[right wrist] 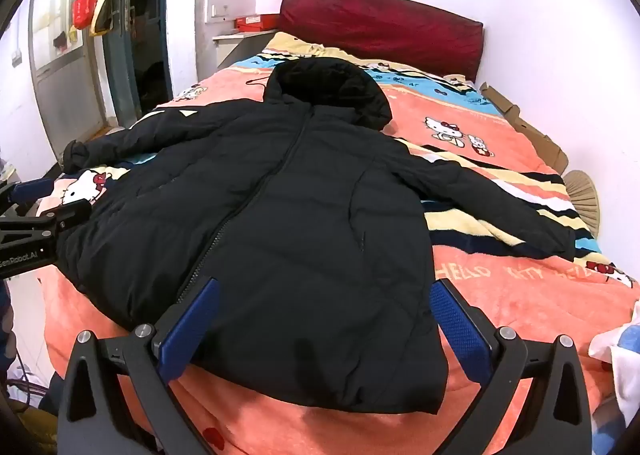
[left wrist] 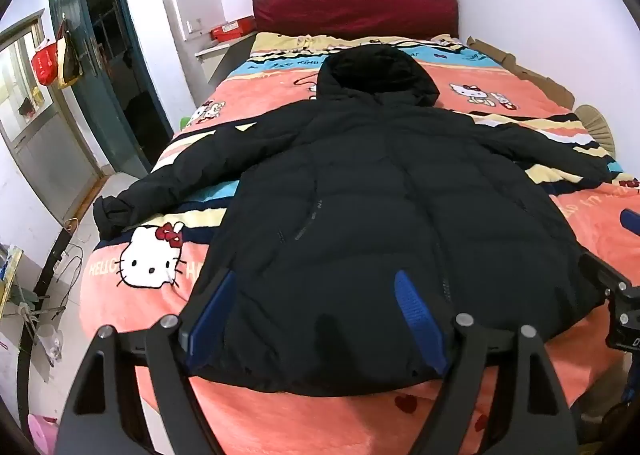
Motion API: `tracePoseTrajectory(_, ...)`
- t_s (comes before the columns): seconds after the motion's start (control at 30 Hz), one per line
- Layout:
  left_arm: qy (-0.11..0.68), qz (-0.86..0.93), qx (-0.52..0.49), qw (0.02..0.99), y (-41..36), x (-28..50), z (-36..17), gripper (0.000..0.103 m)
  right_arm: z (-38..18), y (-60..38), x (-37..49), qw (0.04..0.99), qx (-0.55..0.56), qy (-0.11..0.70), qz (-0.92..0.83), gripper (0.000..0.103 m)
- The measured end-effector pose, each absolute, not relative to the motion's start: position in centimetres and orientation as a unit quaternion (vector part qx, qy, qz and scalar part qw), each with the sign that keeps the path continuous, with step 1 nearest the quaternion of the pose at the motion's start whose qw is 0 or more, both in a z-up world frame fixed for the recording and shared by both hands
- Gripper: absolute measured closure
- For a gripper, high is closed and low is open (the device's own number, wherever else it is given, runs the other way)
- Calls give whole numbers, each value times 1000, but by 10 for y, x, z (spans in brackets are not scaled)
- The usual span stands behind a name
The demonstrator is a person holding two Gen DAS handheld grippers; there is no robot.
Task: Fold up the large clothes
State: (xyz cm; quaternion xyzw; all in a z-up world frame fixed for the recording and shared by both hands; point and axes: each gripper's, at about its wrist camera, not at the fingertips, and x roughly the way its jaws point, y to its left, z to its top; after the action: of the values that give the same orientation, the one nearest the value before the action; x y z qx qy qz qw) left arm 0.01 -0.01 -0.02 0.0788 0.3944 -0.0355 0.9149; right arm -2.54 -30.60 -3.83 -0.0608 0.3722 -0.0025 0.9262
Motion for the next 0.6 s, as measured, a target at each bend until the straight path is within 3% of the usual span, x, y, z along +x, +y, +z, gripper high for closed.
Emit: tracePoseTrajectory(0.6, 399, -46, 75, 913, -10, 0, -9, 23, -43, -307, -21, 923, -65, 379, -4, 1)
